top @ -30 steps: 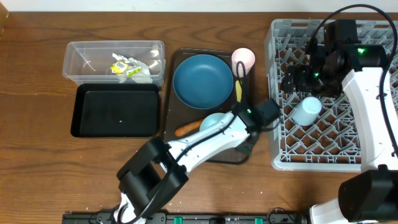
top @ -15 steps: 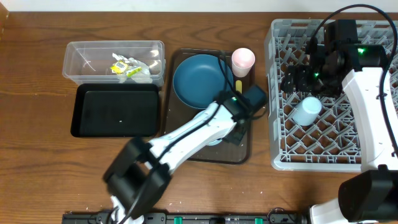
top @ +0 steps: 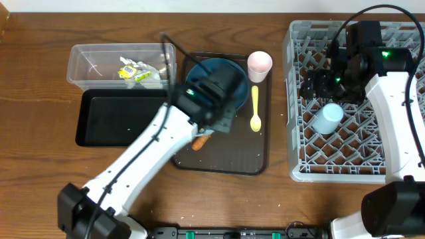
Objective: Sort waste into correct bins and load items into the dishwasher rack
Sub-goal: 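Lift bowl with left gripper and move it over black tray, then tilt white bowl with left gripper to pour rice onto black tray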
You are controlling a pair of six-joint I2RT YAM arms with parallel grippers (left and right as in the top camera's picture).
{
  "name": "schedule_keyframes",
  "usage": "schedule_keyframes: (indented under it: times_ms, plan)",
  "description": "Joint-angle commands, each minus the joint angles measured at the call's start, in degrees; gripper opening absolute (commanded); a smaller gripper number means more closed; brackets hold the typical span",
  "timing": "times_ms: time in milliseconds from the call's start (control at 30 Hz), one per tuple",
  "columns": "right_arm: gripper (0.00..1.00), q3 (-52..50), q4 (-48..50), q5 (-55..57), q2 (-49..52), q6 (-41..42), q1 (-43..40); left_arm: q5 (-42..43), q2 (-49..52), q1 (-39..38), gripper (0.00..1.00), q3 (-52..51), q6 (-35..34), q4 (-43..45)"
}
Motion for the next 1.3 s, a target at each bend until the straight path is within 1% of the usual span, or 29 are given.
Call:
schedule_keyframes:
  times_ms: [0, 267, 333, 500, 567, 700, 900, 1133, 1267]
  plan:
    - [0.96, 1.2, -0.1, 0.1, -1.0, -1.2, -0.8, 3.7, -1.1, 6.5, 0.06, 1.4, 1.2, -0.7]
    - [0.96, 1.2, -0.1, 0.1, -1.0, -1.2, -0.8, 15.7, -1.1, 23.5, 0.06, 1.4, 7.1, -1.1]
    - [0.96, 1.2, -0.1, 0.1, -1.0, -1.1, -0.8, 20.3, -1.1, 29.0, 0.06, 1.0, 9.6, -1.3]
    - [0.96, 1.2, -0.1, 0.1, -1.0, -1.2, -0.8, 29.5, -0.9, 39.2, 0.07, -0.9, 13.9, -1.3]
    - [0.96, 1.2, -0.1, 0.1, -1.0, -1.2, -0.6, 33.6, -0.5, 43.4, 0.06, -1.6, 15.9, -1.3]
    - [0.96, 1.2, -0.1, 0.1, -1.0, -1.1, -0.3, 41.5, 0.5, 50.0, 0.06, -2.3, 18.3, -1.2]
    - [0.96, 1.2, -0.1, 0.1, -1.0, -1.2, -0.3, 49.5, 3.2, 56.6, 0.06, -3.2, 20.5, -1.2]
    - [0.97, 1.2, -0.1, 0.1, -1.0, -1.2, -0.3, 57.7, 7.8, 60.2, 0.06, -5.7, 23.6, -1.3]
    - [0.96, 1.2, -0.1, 0.1, -1.0, -1.2, -0.3, 60.9, 11.0, 61.8, 0.06, -6.3, 24.3, -1.3]
